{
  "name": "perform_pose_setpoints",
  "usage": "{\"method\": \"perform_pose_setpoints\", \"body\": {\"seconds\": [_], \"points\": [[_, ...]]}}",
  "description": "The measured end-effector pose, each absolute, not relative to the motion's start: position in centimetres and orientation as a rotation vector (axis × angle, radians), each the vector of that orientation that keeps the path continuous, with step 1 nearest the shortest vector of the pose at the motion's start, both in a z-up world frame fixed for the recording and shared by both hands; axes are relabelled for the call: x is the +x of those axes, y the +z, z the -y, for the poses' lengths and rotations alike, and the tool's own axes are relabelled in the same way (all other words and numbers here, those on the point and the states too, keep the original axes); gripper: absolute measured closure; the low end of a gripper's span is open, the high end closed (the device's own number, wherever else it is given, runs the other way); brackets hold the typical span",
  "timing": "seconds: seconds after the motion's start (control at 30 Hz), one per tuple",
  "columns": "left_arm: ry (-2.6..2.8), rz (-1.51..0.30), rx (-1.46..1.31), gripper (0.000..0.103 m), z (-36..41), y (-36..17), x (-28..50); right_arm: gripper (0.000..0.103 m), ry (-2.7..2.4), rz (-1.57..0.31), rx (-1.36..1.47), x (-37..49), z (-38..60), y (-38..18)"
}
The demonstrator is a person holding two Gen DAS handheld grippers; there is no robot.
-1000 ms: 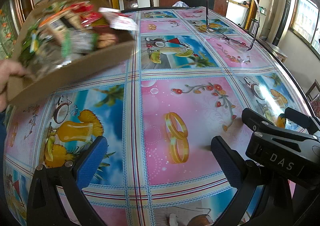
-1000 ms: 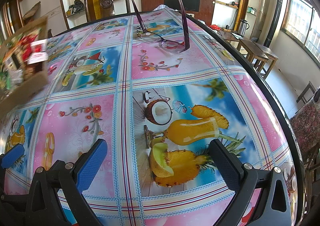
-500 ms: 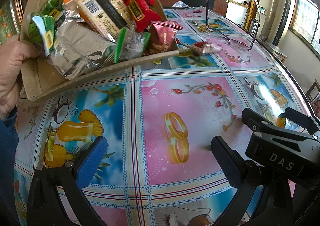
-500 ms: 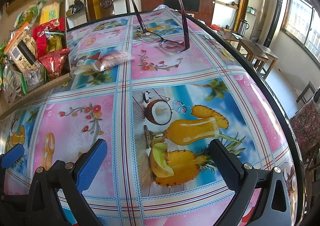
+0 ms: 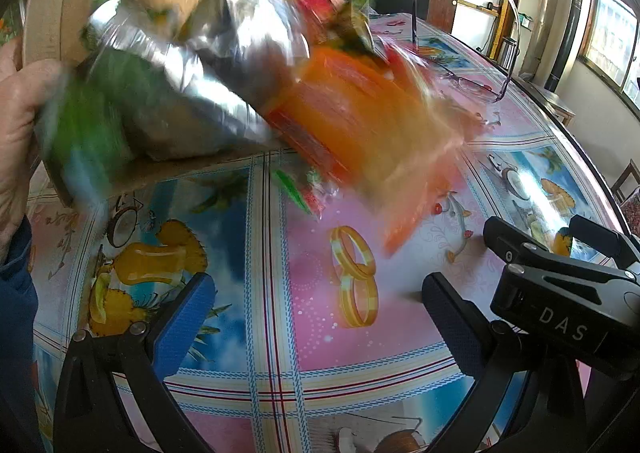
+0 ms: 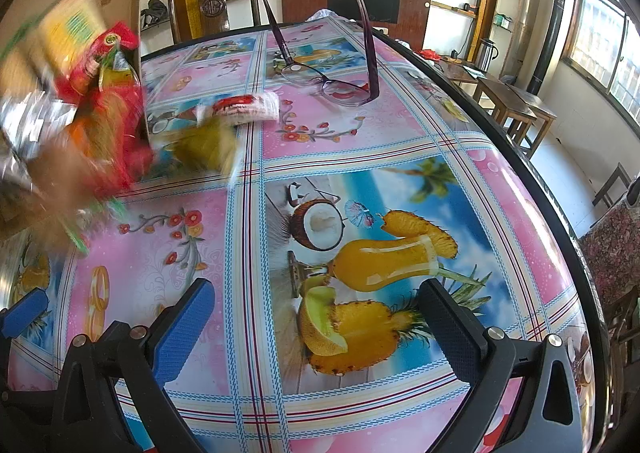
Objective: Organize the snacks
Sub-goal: 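Tip the cardboard box of snacks over the table by hand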
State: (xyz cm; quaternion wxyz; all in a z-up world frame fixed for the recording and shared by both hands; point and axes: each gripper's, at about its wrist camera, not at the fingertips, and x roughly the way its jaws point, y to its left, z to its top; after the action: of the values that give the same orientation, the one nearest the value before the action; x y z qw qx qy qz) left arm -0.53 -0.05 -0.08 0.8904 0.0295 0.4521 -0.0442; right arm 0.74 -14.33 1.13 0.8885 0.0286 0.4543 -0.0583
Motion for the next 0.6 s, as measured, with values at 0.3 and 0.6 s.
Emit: {"method": "perform_pose_setpoints", "body": {"seconds": [0.3,0.6], "points": [[-0.096,-0.941,0.060,0.000,0.19,-0.03,-0.50,0.001,-0.125,-0.944,0.057,0.34,14.56,1.01],[-0.096,-0.941,0.059,0.000,-0.04,-0.06,-0.45,0.001,-0.125,-0.944,0.056,0.41,14.53,1.01]]}}
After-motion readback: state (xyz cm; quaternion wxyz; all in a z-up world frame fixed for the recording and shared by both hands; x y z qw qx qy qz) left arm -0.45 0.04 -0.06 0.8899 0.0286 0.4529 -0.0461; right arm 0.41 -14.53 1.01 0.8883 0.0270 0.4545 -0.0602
